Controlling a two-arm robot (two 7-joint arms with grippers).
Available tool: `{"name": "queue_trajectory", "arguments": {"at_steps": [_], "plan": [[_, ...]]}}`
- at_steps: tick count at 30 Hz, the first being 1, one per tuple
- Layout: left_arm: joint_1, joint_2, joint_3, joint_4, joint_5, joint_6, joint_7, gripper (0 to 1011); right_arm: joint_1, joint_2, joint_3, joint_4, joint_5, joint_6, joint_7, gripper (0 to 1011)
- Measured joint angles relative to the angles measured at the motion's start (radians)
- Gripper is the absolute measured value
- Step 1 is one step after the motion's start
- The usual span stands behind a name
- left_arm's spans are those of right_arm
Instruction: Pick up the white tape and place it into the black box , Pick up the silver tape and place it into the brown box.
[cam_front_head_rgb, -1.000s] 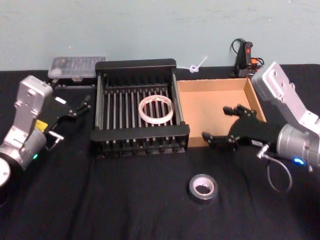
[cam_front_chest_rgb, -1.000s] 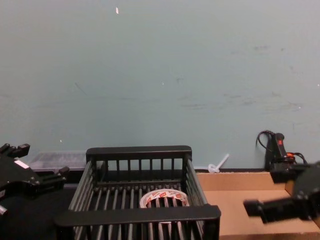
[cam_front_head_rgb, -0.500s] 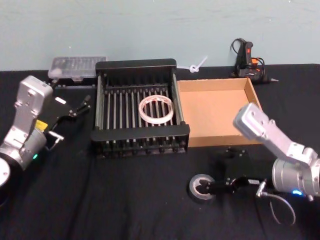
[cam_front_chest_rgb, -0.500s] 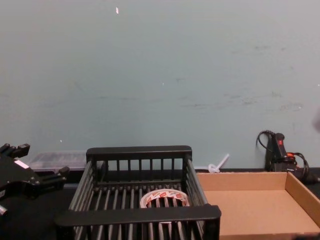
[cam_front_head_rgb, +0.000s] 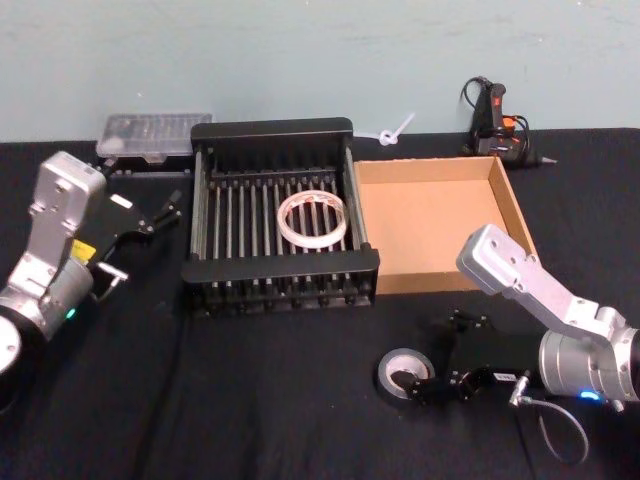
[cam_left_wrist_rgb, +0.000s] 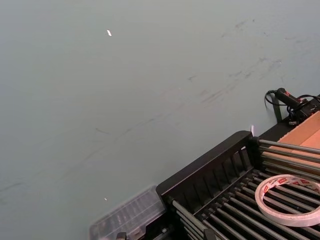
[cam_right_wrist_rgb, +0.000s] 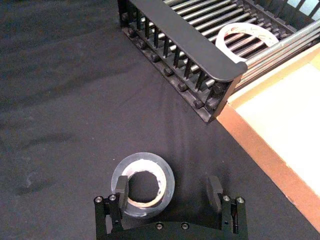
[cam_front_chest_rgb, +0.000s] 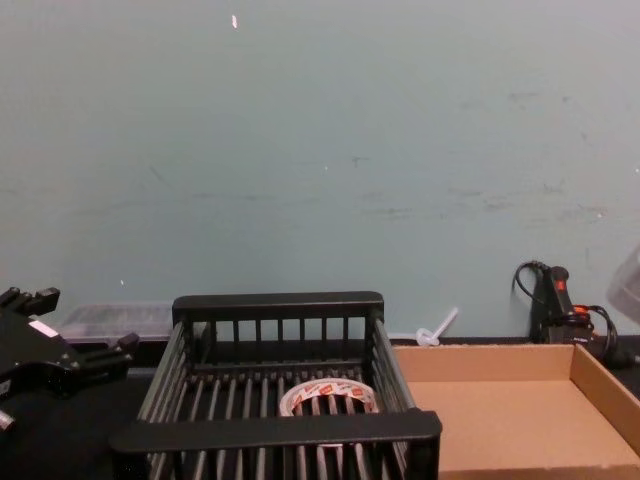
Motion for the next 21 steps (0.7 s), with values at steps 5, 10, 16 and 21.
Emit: {"name": "queue_trajectory", "arguments": {"at_steps": [5,10,16,21], "plan": [[0.000,0.000,0.000,0.000,0.000,0.000,0.000,1001,0.006,-0.003,-0.007,0.008,0.003,-0.001,-0.004,1002],[0.000,0.000,0.000,0.000,0.000,0.000,0.000,1001,0.012,-0.008,-0.011,0.019,0.004,-0.003,-0.008,1002],[0.000,0.000,0.000,0.000,0.000,0.000,0.000,1001,0.018,-0.017,-0.012,0.033,0.005,-0.007,-0.015,1005],[0.000,0.000,0.000,0.000,0.000,0.000,0.000,1001,0.023,-0.024,-0.012,0.042,0.007,-0.010,-0.022,1005]]}}
